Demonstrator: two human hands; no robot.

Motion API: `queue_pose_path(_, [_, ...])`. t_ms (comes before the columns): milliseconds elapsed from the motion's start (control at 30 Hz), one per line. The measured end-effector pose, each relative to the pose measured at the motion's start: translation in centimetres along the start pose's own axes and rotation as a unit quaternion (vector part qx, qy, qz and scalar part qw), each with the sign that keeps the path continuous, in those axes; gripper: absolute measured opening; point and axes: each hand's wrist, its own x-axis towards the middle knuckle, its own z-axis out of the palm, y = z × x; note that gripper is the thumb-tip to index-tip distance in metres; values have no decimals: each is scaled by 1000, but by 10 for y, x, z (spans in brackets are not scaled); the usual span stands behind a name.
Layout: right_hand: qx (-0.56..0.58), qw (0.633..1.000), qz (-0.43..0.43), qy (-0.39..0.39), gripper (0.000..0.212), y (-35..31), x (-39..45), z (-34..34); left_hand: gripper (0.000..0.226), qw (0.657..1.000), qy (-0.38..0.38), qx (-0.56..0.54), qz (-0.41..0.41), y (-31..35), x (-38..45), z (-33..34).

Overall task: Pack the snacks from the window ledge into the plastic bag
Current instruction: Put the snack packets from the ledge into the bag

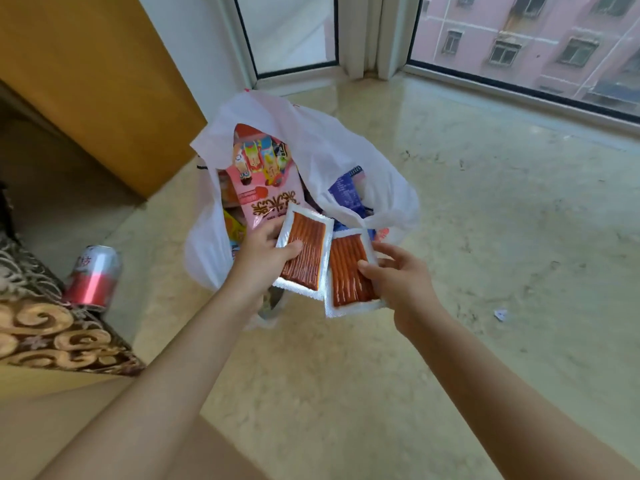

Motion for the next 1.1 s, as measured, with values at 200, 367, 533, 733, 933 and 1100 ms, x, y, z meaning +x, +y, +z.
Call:
queue_pose_path(200, [129,989,14,72,26,-21,39,27,33,998,-41,24,-41,51,61,10])
queue_pose_path(367, [261,961,42,77,30,-45,68,51,57,999,8,6,43,68,92,20])
queue_pose_path(533, [151,987,38,40,42,-44,59,51,69,985,48,86,140,58,77,33])
queue_pose_path(733, [35,998,-56,1,37,-20,35,13,64,966,10,180,187,15,54,33])
queue_pose_path(933, [-146,976,-158,-10,39,0,14,-21,37,915,-15,315,252,0,22,59])
queue_pose_path(1100, [-405,867,-278,82,41,13,-22,-96,31,844,-47,407,346,-4,-18,110])
